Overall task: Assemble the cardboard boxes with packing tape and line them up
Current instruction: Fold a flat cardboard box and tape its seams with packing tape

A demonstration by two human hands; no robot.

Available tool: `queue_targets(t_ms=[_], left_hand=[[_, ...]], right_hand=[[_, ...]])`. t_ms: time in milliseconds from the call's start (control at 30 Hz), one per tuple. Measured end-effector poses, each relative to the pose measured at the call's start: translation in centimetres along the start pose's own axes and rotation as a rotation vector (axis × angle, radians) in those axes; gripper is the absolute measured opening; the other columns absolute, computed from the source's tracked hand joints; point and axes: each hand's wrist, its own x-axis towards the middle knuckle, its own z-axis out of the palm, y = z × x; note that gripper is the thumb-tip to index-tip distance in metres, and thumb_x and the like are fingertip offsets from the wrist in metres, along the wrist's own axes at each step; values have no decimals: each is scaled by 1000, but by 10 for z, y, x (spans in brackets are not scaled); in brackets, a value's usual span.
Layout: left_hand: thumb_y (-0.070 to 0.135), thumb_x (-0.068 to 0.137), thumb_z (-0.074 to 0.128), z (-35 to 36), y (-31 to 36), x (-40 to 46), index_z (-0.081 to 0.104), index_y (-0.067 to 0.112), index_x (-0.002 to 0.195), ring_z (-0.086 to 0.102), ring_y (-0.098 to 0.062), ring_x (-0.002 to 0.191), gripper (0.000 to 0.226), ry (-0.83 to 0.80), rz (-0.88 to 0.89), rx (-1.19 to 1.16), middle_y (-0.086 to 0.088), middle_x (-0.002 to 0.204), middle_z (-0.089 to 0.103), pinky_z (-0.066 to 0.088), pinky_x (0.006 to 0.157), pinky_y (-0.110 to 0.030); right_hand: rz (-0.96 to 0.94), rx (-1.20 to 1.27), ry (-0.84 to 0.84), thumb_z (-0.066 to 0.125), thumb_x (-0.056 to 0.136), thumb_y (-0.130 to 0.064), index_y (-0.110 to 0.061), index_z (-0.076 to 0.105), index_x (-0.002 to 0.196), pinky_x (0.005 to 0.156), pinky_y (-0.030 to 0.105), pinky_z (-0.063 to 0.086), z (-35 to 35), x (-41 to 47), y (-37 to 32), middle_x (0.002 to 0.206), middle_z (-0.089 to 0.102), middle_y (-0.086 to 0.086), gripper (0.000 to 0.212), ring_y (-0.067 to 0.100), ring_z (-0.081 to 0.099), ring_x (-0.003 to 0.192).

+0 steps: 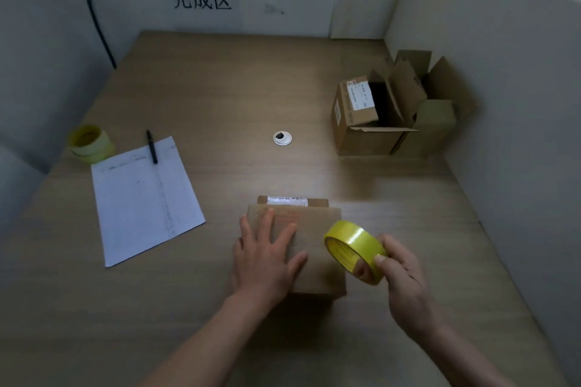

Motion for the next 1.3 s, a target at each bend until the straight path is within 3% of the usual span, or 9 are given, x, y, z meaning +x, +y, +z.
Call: queue_targets(t_ms=[167,300,367,433,567,800,967,1133,1300], left_hand=[[34,84,49,3,-14,1,66,26,111,44,-54,128,33,217,91,-231,-7,139,56,45,96,-56],[6,80,53,-5,-22,-1,71,13,115,45,-24,134,39,423,88,-632,2,131,61,34,111,-32],[15,82,53,-23,-20,1,67,10,122,51,-10,126,42,292,116,-841,5,128,60,34,108,-15],[25,87,54,-41,-16,11,64,10,127,53,-7,120,44,48,154,-914,1,129,61,37,105,-15],[9,98,54,-61,-11,27,63,5,127,55,-8,113,30,-283,133,-998,-3,124,62,43,100,-21],[6,92,63,-71,-11,35,73,11,94,57,-6,78,12,-359,126,-1087,-4,88,67,47,69,-16],[5,85,70,-62,-8,32,75,15,82,57,-9,69,11,-265,80,-1193,-1,73,66,45,64,-22],[20,77,65,-45,-2,17,73,15,73,63,-9,74,10,203,133,-1052,3,76,68,51,69,-27],[21,84,65,-38,-7,8,69,10,73,63,-18,70,16,154,-209,-1319,-9,74,70,55,71,-38]], right_hand=[[-78,-100,-105,52,80,-42,-1,54,74,52,34,38,45,21,10,64,50,9,41,21,46,59],[-117,-134,-113,50,83,-41,1,56,78,54,39,38,46,28,14,69,50,20,43,32,46,62],[-130,-144,-115,50,83,-40,-4,54,74,53,32,36,47,30,12,65,47,11,37,21,44,59],[-141,-165,-121,50,83,-40,-10,54,73,53,30,36,47,32,13,64,47,3,32,15,44,59],[-136,-185,-154,50,83,-43,-5,57,78,54,41,38,44,36,17,69,51,14,39,28,47,62],[-142,-172,-172,50,82,-41,-17,53,72,51,21,34,45,34,13,65,47,-5,26,5,43,58],[-126,-173,-197,50,83,-43,-10,54,75,53,29,36,45,35,16,65,46,2,34,15,45,59],[-57,-80,-185,58,79,-51,-8,60,79,56,32,40,44,38,15,71,53,14,44,19,51,65],[-74,-336,-237,76,68,-52,-22,62,91,57,29,48,40,40,16,78,63,-1,41,16,59,70]])
